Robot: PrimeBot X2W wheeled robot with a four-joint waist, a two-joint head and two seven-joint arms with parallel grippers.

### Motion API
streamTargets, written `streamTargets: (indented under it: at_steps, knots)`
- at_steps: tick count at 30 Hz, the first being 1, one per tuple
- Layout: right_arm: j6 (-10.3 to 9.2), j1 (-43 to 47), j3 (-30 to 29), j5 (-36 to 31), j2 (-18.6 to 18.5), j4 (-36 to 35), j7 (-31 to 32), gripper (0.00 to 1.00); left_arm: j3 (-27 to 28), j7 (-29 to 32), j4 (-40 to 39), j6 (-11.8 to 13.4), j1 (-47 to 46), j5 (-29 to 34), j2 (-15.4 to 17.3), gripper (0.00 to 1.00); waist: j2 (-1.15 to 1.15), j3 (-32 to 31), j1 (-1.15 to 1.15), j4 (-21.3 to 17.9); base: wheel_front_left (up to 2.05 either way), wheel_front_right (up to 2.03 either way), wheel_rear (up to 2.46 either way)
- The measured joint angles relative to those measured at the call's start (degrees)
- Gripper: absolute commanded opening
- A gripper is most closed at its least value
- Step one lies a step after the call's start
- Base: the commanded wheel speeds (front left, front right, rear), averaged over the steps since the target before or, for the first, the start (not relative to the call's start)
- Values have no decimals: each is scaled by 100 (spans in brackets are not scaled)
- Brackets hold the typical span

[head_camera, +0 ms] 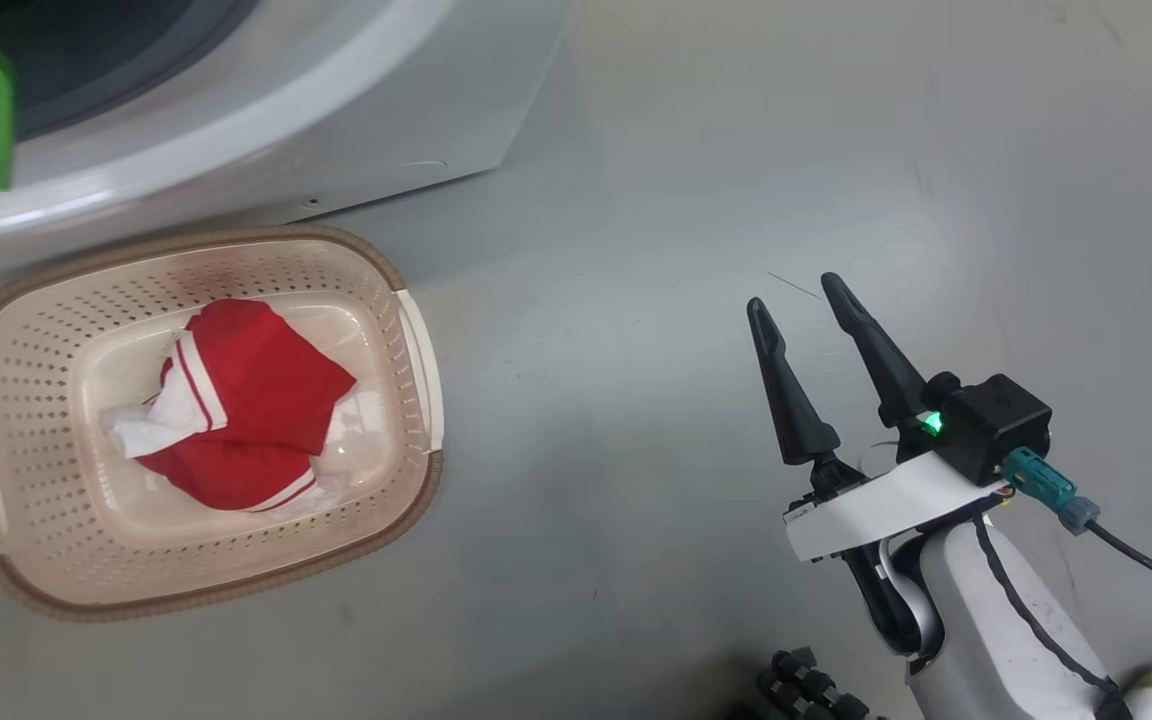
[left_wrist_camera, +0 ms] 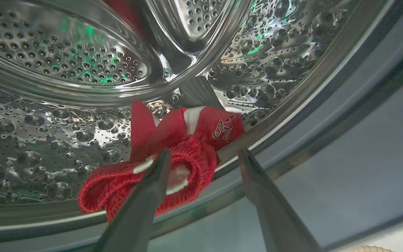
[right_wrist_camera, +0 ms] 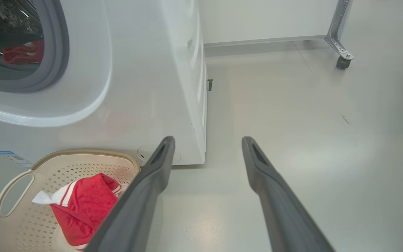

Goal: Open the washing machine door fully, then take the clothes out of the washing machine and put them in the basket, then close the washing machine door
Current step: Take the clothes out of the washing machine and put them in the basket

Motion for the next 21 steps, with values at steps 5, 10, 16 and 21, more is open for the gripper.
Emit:
streamTargets:
  at_steps: [5, 10, 16, 21]
  knots:
    - [0, -76, 105, 142, 4, 69, -43, 100, 131, 312, 318, -49, -315, 23, 162, 100, 0, 92, 0, -147, 0, 0, 0]
    - [-8, -157, 168, 201, 9, 49, -43, 100, 186, 676, 611, -108, -602, -32, 267, 100, 0, 166, 0, -262, 0, 0, 0]
    - [-7, -318, 377, 261, 13, 9, -43, 100, 370, 1134, 985, -149, -869, -194, 379, 100, 0, 254, 0, -382, 0, 0, 0]
    - [-26, -318, 416, 302, 13, -5, -43, 100, 474, 1499, 1209, -143, -1080, -254, 390, 100, 0, 307, 0, -457, 0, 0, 0]
